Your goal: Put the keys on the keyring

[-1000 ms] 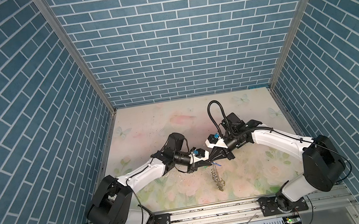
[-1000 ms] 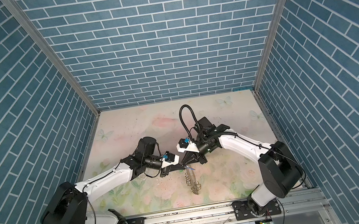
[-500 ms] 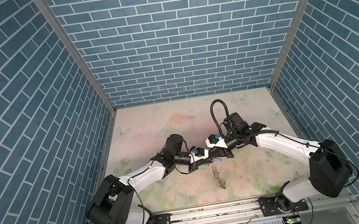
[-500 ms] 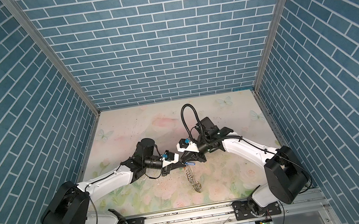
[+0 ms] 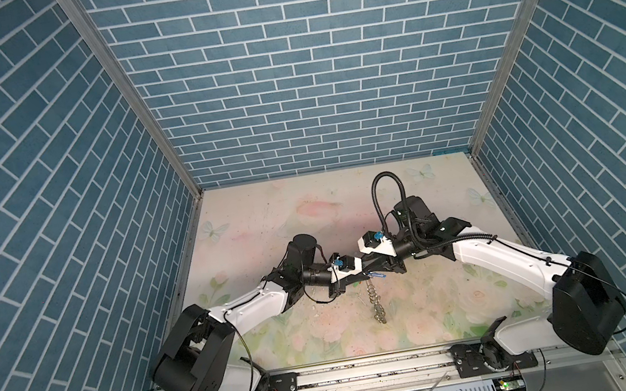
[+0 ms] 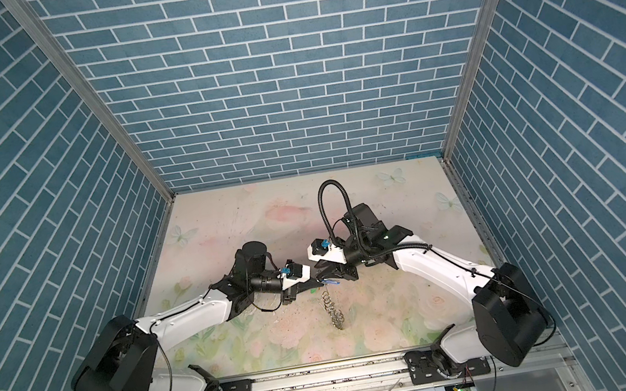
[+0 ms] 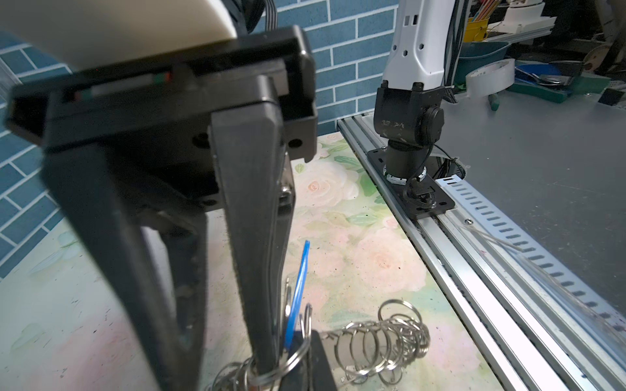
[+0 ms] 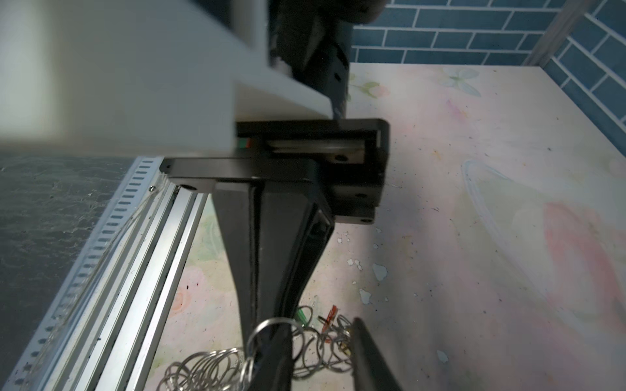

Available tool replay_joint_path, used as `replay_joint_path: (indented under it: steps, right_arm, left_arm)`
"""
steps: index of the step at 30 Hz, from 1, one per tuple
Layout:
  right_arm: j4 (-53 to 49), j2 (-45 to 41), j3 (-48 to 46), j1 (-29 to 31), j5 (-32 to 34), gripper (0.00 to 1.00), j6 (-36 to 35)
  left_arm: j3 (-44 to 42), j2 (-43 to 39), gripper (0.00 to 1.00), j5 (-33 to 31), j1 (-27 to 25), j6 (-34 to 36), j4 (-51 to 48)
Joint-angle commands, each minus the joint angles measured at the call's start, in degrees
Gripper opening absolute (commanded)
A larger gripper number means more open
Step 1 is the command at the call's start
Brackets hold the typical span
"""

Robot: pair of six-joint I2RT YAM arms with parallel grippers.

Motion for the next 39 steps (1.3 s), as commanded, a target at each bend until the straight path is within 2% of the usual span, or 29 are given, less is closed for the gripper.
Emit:
replay_joint_path:
  steps: [1,8,13,22,26,30,34,39]
  right_arm:
    - [0.92,-1.59,-0.24,0.57,2.56,0.42,3.82]
    - [1.77,-2.49,0.17,0.56,8.51,0.48,6.52]
    - [2.80,-3.57,0.37,0.52,13.94,0.49,8.95]
    - [6.18,-6.41,-1.97,0.13,17.22,0.48,11.51]
    - [9.03,-10.44,-5.32,0.08,14.77,0.46,11.37]
    - [10.80,-14.03,-8.90,0.17,6.23,0.42,10.93]
    - [13.40,-16.50,-13.04,0.58,-0.47,0.41,11.90]
    - [15.40,-16.26,-16.10,0.83,-0.25,0.41,12.84]
  left_arm:
    - [-0.25,0.29,0.00,0.61,0.28,-0.73,3.76]
    - [-0.18,0.57,0.00,0.28,0.49,-0.85,3.84]
    - [-0.53,0.57,0.00,0.13,0.85,-1.42,4.63]
    - [-1.69,1.01,0.00,-0.77,1.62,-4.31,9.37]
    - [-2.82,1.33,0.00,-1.07,2.43,-7.59,14.29]
    - [-3.34,1.97,0.00,-1.68,3.00,-9.81,17.84]
    - [-3.63,1.91,0.00,-2.05,3.30,-10.35,18.62]
    - [-3.76,2.05,0.00,-1.94,3.55,-10.97,19.59]
